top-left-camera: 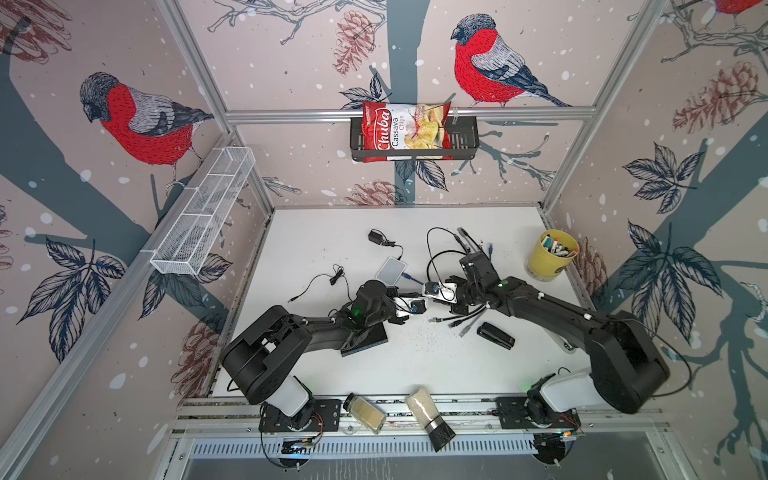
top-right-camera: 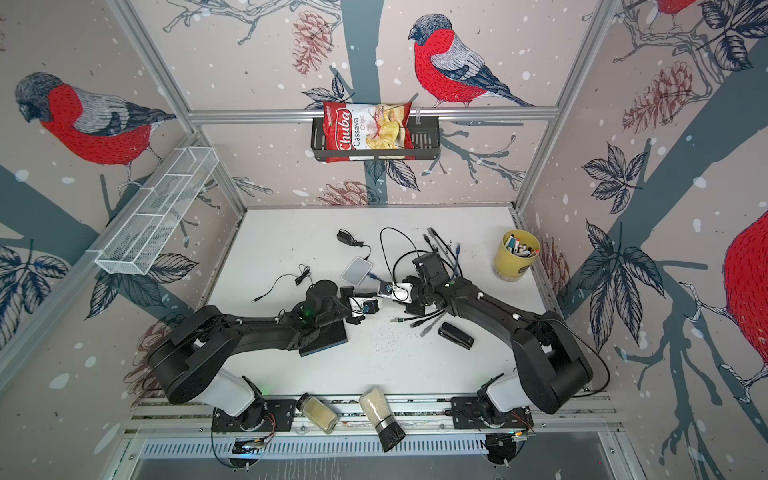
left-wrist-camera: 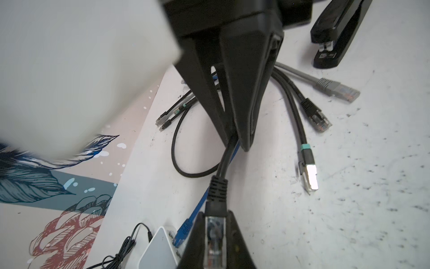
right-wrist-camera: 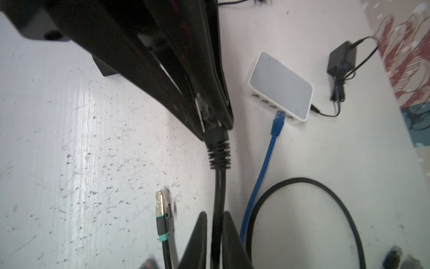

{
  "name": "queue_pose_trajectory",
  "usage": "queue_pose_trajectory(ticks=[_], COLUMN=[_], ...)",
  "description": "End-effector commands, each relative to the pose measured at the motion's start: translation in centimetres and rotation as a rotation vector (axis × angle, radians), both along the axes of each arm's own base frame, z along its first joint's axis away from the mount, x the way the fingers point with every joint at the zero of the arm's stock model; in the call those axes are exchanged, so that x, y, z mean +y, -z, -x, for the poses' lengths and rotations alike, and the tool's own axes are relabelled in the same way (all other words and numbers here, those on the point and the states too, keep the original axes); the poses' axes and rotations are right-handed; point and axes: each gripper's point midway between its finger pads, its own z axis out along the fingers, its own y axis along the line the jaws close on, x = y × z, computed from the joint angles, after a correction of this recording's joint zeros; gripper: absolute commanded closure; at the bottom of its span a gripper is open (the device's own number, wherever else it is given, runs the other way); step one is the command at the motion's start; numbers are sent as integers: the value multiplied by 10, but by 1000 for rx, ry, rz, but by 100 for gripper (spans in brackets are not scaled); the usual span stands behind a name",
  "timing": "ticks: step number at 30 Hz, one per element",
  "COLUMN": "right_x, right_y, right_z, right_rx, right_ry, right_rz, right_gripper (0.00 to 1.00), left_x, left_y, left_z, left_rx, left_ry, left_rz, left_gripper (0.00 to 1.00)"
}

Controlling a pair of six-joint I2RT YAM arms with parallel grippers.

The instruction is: Insert the plug into the switch port

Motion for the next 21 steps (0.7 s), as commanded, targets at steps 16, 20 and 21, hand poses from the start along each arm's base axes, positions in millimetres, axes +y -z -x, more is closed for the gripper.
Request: queue_pose_trajectory(ticks=[16, 20, 21], right_x=[19, 19, 19], right_y=[-25, -23, -27], right_z=[27, 33, 34], right_rx=[-244, -244, -254], right_ry=[-129, -144, -145], right_rz=[-177, -174, -181], right_gripper=[78, 78, 78], left_x=[-8, -7, -6], left_y=[-15, -16, -16], left_z=[1, -3, -4], left_rx=[174, 194, 200], left_ry=[28, 18, 18], left_rz=[60, 53, 55], left_gripper=[91, 91, 91])
